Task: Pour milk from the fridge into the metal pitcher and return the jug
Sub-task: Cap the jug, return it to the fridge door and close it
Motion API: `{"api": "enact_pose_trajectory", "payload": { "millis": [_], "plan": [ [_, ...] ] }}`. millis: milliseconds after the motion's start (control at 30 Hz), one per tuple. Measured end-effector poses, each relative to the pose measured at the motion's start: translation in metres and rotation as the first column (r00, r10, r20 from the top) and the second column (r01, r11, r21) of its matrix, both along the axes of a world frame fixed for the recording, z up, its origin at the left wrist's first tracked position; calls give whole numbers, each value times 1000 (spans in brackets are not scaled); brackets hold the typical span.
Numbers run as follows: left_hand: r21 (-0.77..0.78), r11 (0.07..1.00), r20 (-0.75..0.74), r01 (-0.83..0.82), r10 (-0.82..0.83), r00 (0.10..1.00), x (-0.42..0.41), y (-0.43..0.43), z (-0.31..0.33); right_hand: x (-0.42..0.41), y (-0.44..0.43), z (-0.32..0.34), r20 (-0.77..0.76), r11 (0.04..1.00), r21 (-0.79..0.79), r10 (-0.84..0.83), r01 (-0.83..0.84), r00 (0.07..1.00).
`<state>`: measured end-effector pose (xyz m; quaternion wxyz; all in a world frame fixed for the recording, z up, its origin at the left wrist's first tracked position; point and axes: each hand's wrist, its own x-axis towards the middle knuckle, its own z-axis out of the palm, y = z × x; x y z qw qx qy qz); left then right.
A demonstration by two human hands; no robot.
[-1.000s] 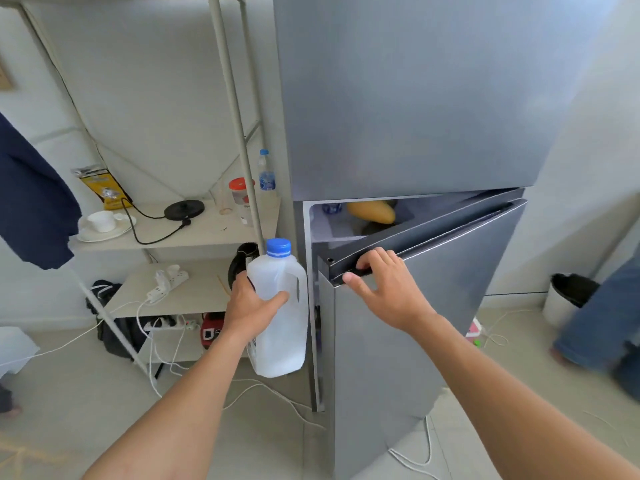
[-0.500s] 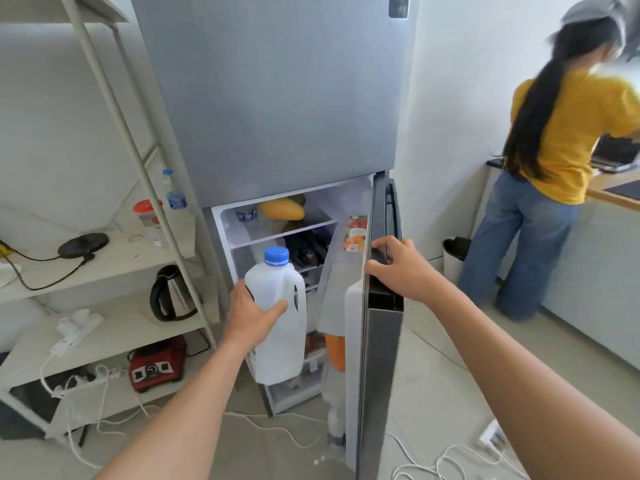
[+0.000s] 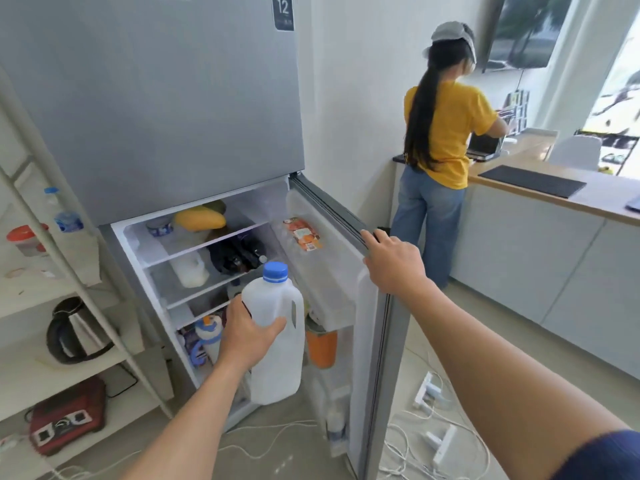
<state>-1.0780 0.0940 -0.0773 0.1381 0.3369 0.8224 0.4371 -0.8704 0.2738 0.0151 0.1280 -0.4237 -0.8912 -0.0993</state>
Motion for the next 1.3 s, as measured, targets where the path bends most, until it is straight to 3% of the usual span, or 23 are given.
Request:
{"api": "enact_pose_trajectory", "payload": {
  "millis": [400,533,600,633,700,800,967,1100,1300],
  "plan": [
    [-4,1000,9,13,-13,1000,15,-10,2,13,19,-2,-25,1000,-11,17,-18,1000],
    [-25,1000,22,9,-9,1000,11,-23,-1,16,23,12,115,983,-183,47,-25,992],
    [-40,999,31,2,-1,1000,6,-29,-5,15,18,16,218,988,-152,48,-15,975],
    [-48,999,43,-4,6,999,3,-31,-8,11,12,15,211,994,-97,60,-41,976],
    [-65,998,66,0,4,998,-1,-33,-14,0,-11,10,58,986,-64,158,-154,986],
    [-78,996,112,38,-29,993,-2,-34,-23,-26,-55,2,-233,861,-350,301,-368,925],
    [-60,997,168,37,-27,985,-15,-37,-38,-74,-100,-43,-239,633,-667,319,-393,917],
    [-47,999,258,2,10,966,-39,-38,-58,-106,-97,-89,-293,439,-831,173,-340,940],
    [-102,991,362,91,-48,931,-88,-20,-103,-156,-82,-141,-228,365,-892,149,-268,962]
  ]
}}
